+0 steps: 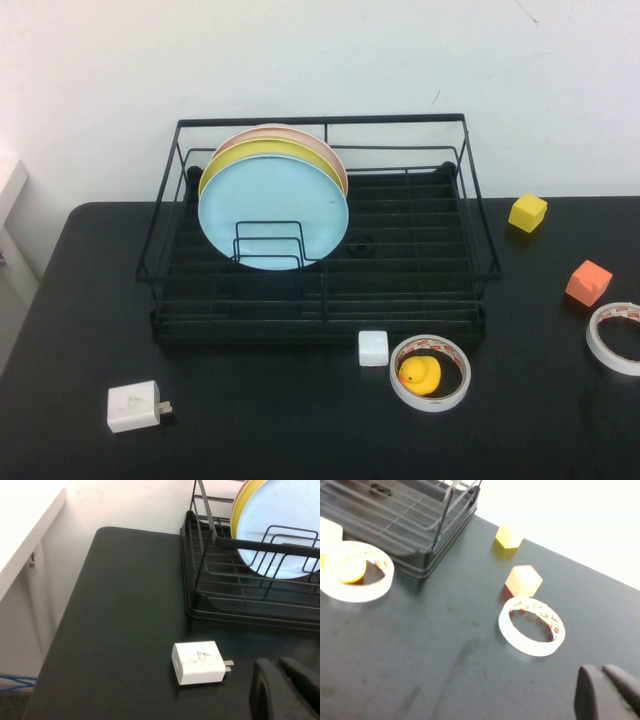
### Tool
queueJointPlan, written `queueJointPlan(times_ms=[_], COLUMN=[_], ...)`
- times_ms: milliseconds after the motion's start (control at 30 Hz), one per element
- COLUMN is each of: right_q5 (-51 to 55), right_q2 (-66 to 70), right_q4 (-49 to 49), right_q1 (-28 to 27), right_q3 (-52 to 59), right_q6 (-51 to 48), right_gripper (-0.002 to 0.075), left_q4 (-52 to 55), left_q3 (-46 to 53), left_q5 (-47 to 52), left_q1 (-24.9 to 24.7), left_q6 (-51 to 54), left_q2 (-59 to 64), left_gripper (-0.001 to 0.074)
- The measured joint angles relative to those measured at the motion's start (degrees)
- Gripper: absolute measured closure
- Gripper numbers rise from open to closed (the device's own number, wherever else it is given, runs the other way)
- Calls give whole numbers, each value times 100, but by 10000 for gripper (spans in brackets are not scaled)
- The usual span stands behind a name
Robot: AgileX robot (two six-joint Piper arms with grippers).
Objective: Place plate on rack
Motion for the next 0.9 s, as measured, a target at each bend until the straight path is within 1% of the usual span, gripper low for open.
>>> queueJointPlan(times_ms=[100,267,467,533,900], right_q5=[-88,-151,-199,-199,-199], right_q2=[0,0,0,0,0], right_q4=[0,-89,-923,-1074,-1194], right_q1=[0,0,0,0,0], right_q3=[20,34,34,34,34], right_q6=[225,958,2301,2514,2665], right_gripper=[728,728,728,728,728], left_q4=[0,0,0,0,0], left_q3=[0,0,0,0,0], left_q5=[0,0,0,0,0], left_q1=[0,0,0,0,0], left_q6=[0,0,0,0,0], left_q2=[0,0,0,0,0], left_gripper=[737,737,737,737,738])
